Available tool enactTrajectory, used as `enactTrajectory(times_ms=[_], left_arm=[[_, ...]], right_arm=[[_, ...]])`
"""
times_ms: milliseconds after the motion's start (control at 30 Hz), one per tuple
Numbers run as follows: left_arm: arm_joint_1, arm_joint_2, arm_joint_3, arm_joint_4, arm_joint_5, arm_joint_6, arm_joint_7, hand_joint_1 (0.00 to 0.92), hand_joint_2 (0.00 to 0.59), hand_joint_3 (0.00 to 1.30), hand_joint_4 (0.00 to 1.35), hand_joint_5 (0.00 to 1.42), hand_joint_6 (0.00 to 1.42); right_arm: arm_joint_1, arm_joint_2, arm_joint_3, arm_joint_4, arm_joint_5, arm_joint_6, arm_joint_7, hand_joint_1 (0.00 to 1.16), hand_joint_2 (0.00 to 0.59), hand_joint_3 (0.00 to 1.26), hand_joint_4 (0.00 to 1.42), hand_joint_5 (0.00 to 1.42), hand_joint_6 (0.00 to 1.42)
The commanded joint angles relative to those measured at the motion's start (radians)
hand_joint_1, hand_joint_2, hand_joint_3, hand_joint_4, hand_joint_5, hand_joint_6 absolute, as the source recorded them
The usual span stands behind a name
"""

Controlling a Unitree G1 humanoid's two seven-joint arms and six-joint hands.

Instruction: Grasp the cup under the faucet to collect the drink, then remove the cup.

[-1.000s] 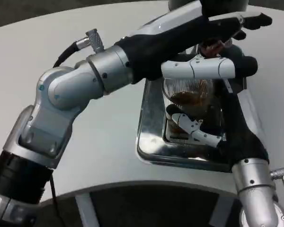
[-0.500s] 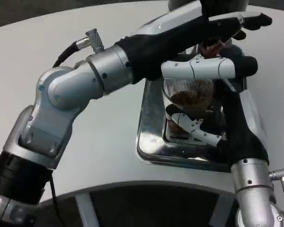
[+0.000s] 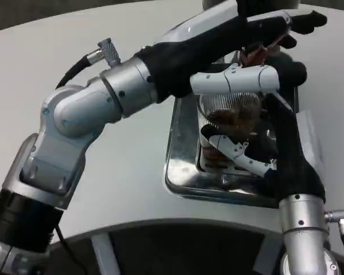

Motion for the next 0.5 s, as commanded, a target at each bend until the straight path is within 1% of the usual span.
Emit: enactTrajectory(times_ms=[33,267,400,500], left_arm=[[0.027,-0.009,0.005,-0.009,-0.002,-0.018,0.008,0.000,0.082,0.15,0.13,0.20,0.23],[0.038,-0.038,0.042,-0.011,-0.025,-0.059,0.054,0.000,0.080,0.15,0.15,0.23,0.27],[0.035,-0.066,0.081,-0.014,-0.059,-0.103,0.086,0.000,0.081,0.15,0.15,0.24,0.28],[0.019,-0.075,0.098,-0.017,-0.073,-0.118,0.099,0.000,0.079,0.14,0.16,0.25,0.30]], right_arm=[[0.015,0.008,-0.004,0.009,0.008,-0.035,-0.028,0.78,0.246,0.40,0.44,0.47,0.44],[0.024,0.005,-0.010,0.014,0.006,-0.054,-0.049,0.79,0.249,0.46,0.48,0.51,0.49],[0.027,-0.001,-0.018,0.017,0.010,-0.064,-0.054,0.79,0.249,0.47,0.49,0.53,0.50],[0.027,-0.003,-0.024,0.021,0.012,-0.067,-0.053,0.79,0.247,0.48,0.50,0.53,0.50]])
